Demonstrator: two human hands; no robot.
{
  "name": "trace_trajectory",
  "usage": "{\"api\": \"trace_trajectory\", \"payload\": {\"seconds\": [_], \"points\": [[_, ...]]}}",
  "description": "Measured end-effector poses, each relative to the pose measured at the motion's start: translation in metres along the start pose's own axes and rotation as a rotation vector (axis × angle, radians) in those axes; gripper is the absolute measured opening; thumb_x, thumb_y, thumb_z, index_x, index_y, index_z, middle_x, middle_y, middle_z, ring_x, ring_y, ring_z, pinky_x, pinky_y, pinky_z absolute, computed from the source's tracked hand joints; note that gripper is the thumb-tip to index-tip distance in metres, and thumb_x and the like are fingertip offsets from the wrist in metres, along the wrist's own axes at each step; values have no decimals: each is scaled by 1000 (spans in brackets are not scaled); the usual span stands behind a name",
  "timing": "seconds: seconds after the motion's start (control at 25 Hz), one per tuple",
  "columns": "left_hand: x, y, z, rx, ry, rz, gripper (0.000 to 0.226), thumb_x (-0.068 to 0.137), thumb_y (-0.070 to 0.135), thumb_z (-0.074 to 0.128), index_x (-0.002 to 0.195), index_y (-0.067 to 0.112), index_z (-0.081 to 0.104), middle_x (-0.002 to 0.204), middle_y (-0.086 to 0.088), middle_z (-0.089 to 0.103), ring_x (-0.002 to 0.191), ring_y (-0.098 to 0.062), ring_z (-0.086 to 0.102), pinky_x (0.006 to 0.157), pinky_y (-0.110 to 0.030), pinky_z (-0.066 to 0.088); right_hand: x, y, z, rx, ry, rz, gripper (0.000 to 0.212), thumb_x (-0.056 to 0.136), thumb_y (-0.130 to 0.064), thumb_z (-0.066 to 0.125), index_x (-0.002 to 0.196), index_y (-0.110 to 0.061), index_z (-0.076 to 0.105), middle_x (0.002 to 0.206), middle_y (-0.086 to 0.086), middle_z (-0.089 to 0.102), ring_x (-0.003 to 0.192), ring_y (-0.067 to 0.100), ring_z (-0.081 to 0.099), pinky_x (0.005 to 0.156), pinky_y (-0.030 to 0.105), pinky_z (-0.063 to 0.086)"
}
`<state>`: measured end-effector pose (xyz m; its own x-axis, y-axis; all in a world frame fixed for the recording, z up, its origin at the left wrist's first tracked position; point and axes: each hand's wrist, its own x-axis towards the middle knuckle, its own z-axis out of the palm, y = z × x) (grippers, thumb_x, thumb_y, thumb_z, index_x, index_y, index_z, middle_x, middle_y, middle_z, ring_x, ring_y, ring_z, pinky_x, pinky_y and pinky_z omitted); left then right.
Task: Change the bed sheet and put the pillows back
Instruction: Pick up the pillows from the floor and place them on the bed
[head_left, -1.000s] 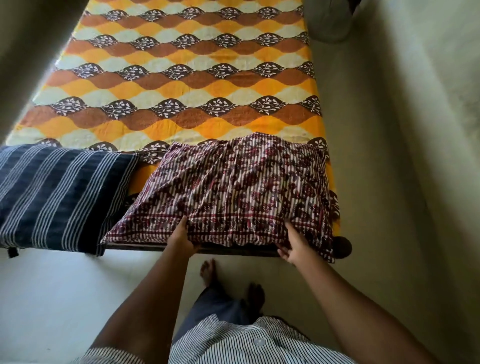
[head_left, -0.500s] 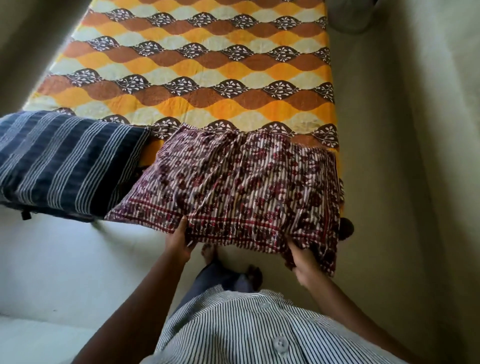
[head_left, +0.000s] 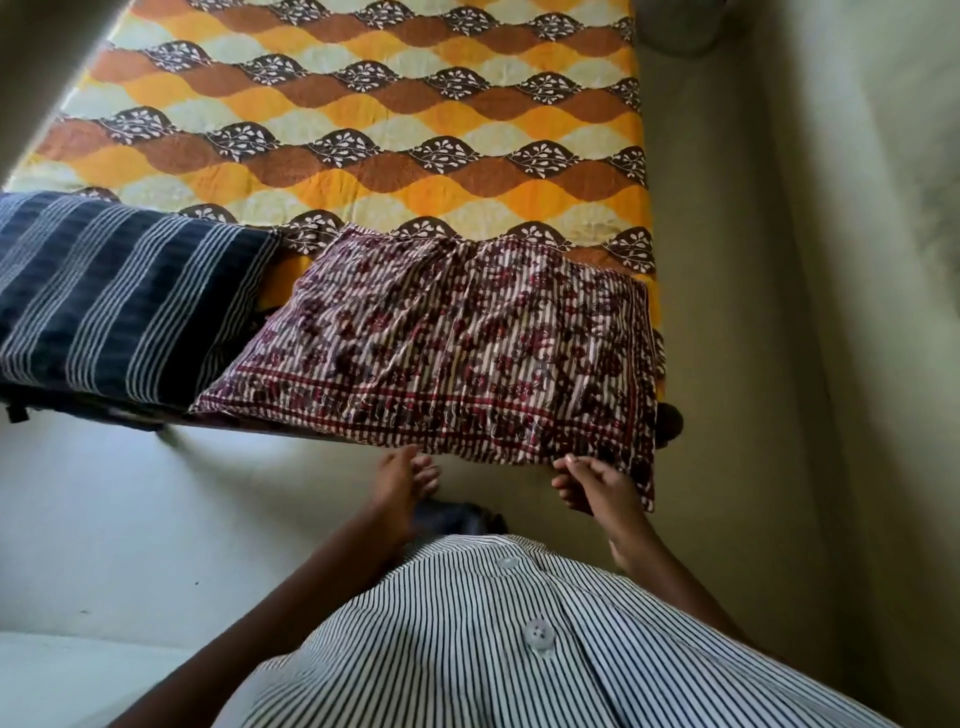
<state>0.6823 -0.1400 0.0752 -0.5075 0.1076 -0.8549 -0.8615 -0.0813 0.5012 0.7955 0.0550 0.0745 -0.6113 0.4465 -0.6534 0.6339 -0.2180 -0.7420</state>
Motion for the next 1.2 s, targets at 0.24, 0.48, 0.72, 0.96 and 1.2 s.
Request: {"api": "trace_trajectory", "payload": {"seconds": [0.24, 0.48, 0.72, 0.96, 1.2], "points": [[27, 65, 52, 928, 33, 859, 35, 95, 27, 48, 128, 15, 45, 119, -3, 51, 105, -16, 48, 80, -28, 42, 14, -55, 17, -367, 9, -354, 19, 96, -20, 49, 104, -16, 66, 85, -1, 68, 56, -4, 56, 53, 10, 42], [138, 191, 30, 1208, 219, 804, 51, 98, 38, 37, 145, 19, 28, 147, -13, 36, 130, -30, 38, 106, -44, 35, 105, -160, 93, -528, 220, -746, 49, 96, -41, 35, 137, -16, 44, 138, 8, 50, 103, 1, 53, 83, 11, 48], [187, 227, -2, 1241, 257, 612, 51, 97, 36, 40, 143, 14, 32, 148, -15, 32, 131, -32, 35, 105, -40, 30, 172, -113, 157, -1165, -134, -464, 98, 74, -72, -23, 150, -21, 13, 158, -2, 2, 146, 17, -5, 119, 42, 3], [250, 269, -24, 1032, 317, 241, 59, 90, 52, 47, 125, 5, 51, 125, -20, 55, 111, -33, 52, 90, -39, 43, 230, -185, 166, -929, 8, -540, 34, 96, -32, 47, 126, -17, 53, 131, 1, 51, 111, 17, 53, 85, 28, 48], [271, 280, -35, 885, 322, 324, 35, 85, 40, 62, 89, 6, 71, 84, -10, 69, 78, -25, 63, 70, -38, 50, 342, -258, 247, -955, -291, -396, 42, 86, -32, 64, 125, -16, 57, 135, 8, 52, 120, 24, 51, 87, 25, 39]]}}
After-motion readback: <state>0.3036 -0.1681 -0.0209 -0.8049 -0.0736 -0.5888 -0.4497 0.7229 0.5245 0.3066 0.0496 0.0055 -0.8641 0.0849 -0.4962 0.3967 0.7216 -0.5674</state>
